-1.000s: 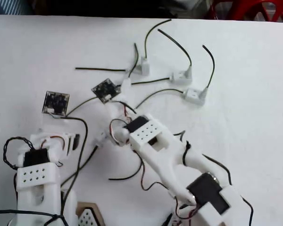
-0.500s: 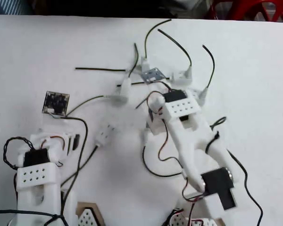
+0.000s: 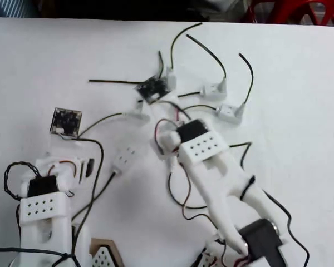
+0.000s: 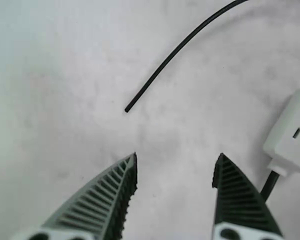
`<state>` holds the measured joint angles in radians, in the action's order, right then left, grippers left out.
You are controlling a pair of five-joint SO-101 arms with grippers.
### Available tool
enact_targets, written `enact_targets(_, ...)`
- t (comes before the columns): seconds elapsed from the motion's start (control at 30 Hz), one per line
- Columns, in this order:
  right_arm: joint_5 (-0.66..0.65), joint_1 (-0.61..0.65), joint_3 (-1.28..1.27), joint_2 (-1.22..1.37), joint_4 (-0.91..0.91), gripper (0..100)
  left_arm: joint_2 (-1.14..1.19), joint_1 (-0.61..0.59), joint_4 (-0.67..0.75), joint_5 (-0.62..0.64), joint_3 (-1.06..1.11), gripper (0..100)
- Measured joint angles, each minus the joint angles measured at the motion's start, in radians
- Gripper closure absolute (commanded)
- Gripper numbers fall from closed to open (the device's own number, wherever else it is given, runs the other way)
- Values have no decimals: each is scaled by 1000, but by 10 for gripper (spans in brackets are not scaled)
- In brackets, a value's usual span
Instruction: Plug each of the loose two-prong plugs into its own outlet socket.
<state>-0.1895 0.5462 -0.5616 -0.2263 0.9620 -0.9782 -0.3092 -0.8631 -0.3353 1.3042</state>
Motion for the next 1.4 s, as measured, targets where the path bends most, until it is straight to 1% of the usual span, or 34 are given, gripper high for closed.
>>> enact_targets(0.13,0,21,-35,146,-190,967,0,0,17,0,21,755)
enact_targets(0.23,0,20,-37,249,-244,967,0,0,28,0,28,755)
enact_targets(0.33,0,-5,-37,307,-250,968,-2,0,28,0,28,755)
enact_targets(0.5,-15,-144,-35,310,-201,968,-2,0,28,0,28,755)
enact_targets(0.73,-212,-400,-31,308,-8,968,-2,0,28,0,28,755)
enact_targets(0.83,-259,-519,-31,307,35,968,-2,6,28,0,28,755)
enact_targets(0.97,-307,-638,-25,247,117,967,-2,6,28,0,28,755)
enact_targets(1.03,-358,-663,-11,175,178,964,-2,6,28,0,28,755)
enact_targets(1.1,-440,-664,0,86,221,948,-2,6,28,0,28,755)
enact_targets(1.2,-624,-655,2,-48,284,858,-2,6,28,0,28,755)
enact_targets(1.3,-796,-606,-8,-149,344,764,-2,6,28,0,28,755)
enact_targets(1.4,-910,-535,-68,-180,368,752,-2,6,28,0,28,755)
